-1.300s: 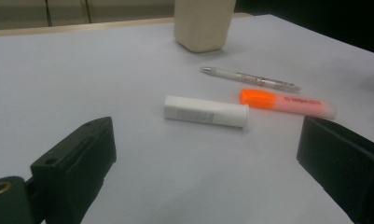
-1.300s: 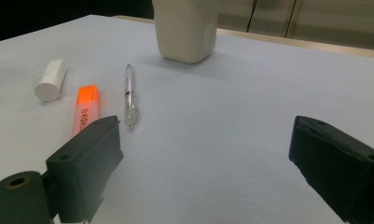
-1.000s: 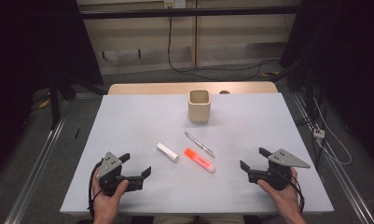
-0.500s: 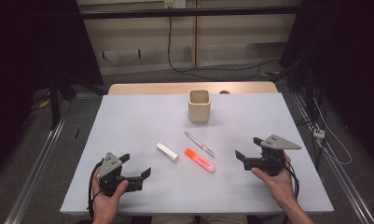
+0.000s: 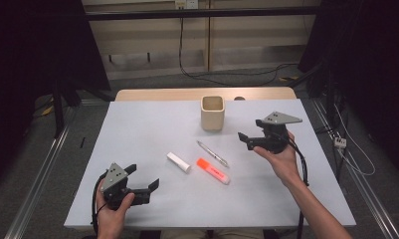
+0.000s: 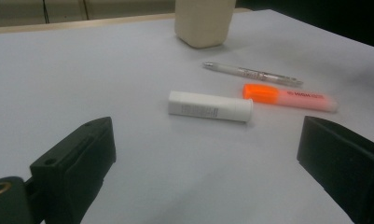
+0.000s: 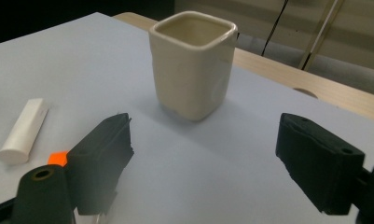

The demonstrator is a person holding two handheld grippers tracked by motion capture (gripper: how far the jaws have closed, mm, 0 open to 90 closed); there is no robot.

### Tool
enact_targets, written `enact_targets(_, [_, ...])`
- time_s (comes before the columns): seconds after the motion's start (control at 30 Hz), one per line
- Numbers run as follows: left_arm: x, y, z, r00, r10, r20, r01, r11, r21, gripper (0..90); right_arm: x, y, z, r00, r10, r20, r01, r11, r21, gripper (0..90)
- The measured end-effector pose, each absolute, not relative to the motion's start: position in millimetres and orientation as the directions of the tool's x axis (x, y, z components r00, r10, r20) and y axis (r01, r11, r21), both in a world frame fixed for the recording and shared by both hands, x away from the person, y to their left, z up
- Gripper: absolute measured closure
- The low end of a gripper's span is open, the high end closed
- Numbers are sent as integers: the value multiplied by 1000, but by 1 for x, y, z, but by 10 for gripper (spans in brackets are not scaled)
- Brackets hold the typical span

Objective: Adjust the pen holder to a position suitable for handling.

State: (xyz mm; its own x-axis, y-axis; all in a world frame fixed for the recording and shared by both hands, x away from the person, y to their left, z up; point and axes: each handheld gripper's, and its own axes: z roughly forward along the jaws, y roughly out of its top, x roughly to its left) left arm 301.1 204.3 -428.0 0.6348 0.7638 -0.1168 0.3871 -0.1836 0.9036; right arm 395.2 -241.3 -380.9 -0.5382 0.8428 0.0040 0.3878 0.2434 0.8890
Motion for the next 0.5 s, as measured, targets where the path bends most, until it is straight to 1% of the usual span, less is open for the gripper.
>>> enact_targets(0.07, [302, 204, -429, 635, 764, -117, 390, -187, 902, 42, 405, -239, -376, -546, 838, -3, 379, 251, 891, 181])
enact_targets(0.13, [302, 203, -429, 630, 766, -128, 396, -175, 901, 42, 415, -236, -372, -550, 835, -7, 367, 249, 896, 218])
enact_targets(0.2, [301, 203, -429, 634, 765, -116, 393, -190, 900, 42, 424, -233, -369, -555, 832, -10, 353, 247, 902, 228])
enact_targets(0.3, [300, 203, -429, 638, 762, -113, 393, -196, 899, 42, 442, -228, -367, -563, 826, -14, 363, 263, 894, 244])
enact_targets(0.4, [301, 205, -429, 630, 767, -123, 400, -185, 897, 43, 459, -224, -365, -565, 825, 4, 377, 253, 891, 279])
enact_targets(0.43, [301, 205, -429, 630, 767, -123, 400, -185, 897, 42, 459, -224, -365, -565, 825, 4, 377, 253, 891, 279])
enact_targets(0.5, [301, 205, -430, 629, 767, -124, 402, -184, 897, 43, 473, -221, -363, -561, 828, 8, 380, 249, 891, 296])
